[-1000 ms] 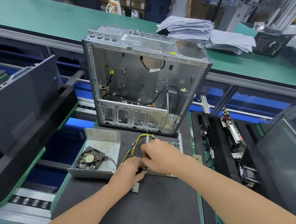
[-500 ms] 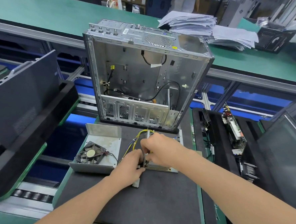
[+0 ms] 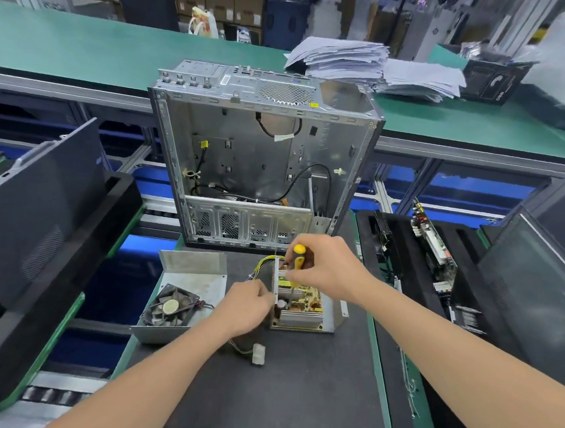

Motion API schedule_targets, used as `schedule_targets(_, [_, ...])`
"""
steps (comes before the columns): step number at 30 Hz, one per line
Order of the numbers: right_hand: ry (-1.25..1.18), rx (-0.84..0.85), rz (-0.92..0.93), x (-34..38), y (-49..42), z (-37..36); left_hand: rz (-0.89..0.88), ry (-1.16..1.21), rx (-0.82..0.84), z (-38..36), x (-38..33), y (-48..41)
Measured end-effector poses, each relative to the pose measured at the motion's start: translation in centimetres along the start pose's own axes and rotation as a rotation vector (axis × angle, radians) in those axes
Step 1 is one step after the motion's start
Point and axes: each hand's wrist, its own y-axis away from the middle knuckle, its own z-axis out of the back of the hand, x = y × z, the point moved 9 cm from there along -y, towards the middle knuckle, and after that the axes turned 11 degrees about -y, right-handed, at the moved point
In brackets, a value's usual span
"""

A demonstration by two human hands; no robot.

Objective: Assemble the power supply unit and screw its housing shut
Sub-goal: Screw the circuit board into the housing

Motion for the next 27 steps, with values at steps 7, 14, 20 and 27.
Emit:
schedule_targets(7, [-0.188,-0.250,-0.089,-1.9,1.4,4.7,-0.070,0.016,-0.188,4.7,-2.4,-1.3])
schedule_targets(14, [-0.450,-0.411,-0.284,-8.3,4.7,6.0,-0.068,-0.023,-0.221,4.0,-2.7,-2.1])
schedule_targets(20, [-0.738,-0.575,-0.410,-13.7,8.7,5.2,-0.133,0.070,-0.295,3.1,-3.0,-2.5])
schedule_targets(27, [-0.749,-0.537,-0.512,-16.5,8.9,2.3,-0.066,0.151,-0.264,2.6,-2.1,-3.8])
